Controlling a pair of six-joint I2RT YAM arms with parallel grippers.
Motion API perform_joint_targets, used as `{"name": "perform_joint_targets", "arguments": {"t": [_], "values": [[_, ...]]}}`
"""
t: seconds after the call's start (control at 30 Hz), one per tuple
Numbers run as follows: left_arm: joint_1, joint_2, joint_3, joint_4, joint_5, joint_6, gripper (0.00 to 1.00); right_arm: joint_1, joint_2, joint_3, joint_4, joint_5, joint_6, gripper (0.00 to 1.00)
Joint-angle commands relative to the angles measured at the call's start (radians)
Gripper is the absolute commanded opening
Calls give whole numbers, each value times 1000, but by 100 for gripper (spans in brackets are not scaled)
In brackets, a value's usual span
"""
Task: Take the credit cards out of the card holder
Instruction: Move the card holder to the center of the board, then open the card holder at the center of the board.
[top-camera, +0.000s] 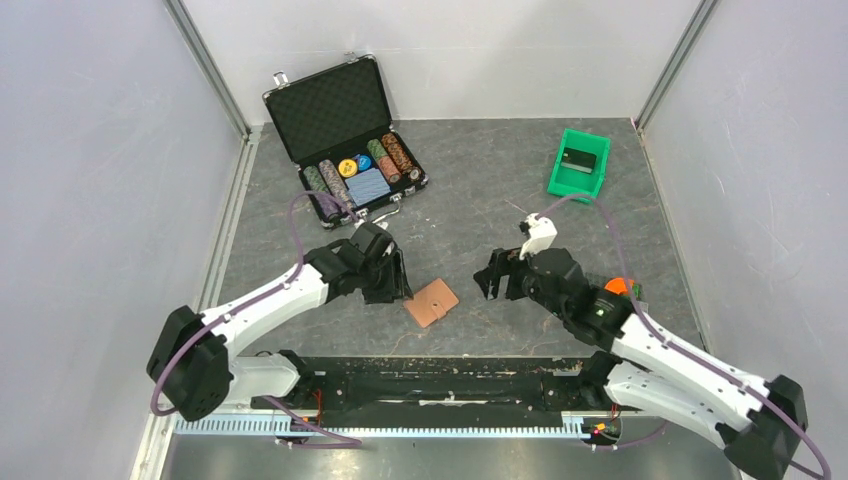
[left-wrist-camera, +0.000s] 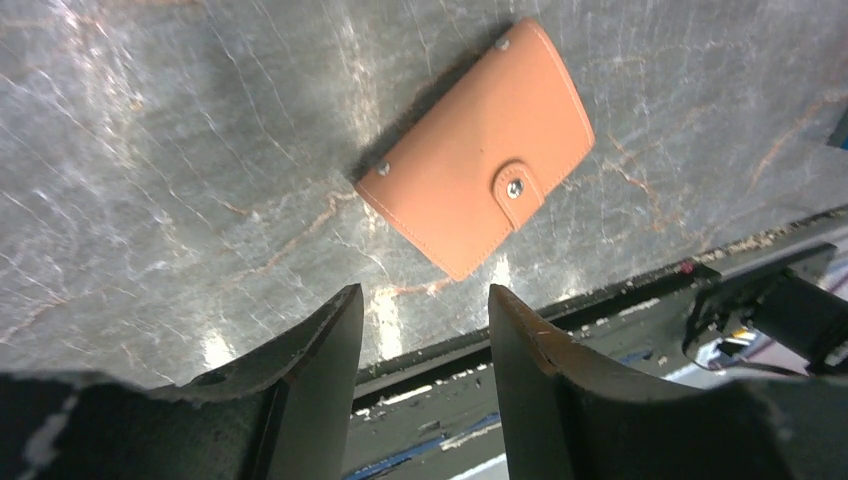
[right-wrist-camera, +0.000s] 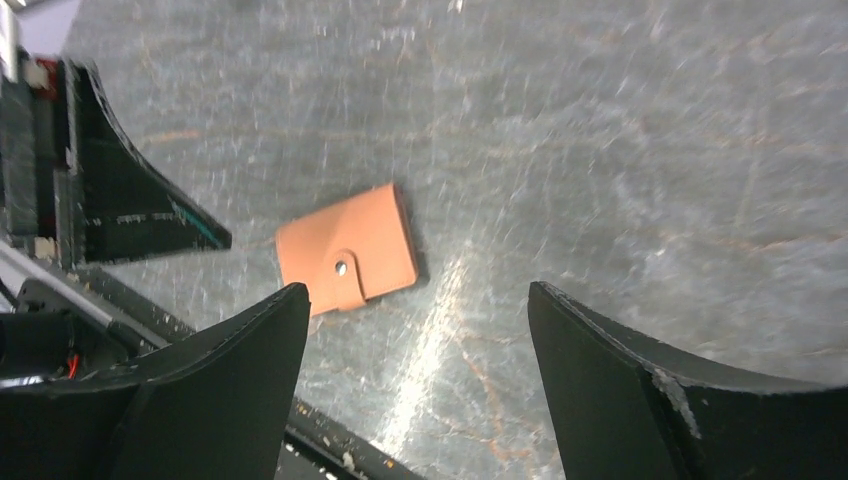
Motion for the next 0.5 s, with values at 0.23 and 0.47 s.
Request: {"name": "perform_joint_targets", "arguments": {"t": [0.23,0.47], "values": [[14,234,145,-17,-21,191,58,23,163,-156,231,-213,370,71],[44,314,132,13,53,241,57,78,253,-256,428,-199,533,65]]}}
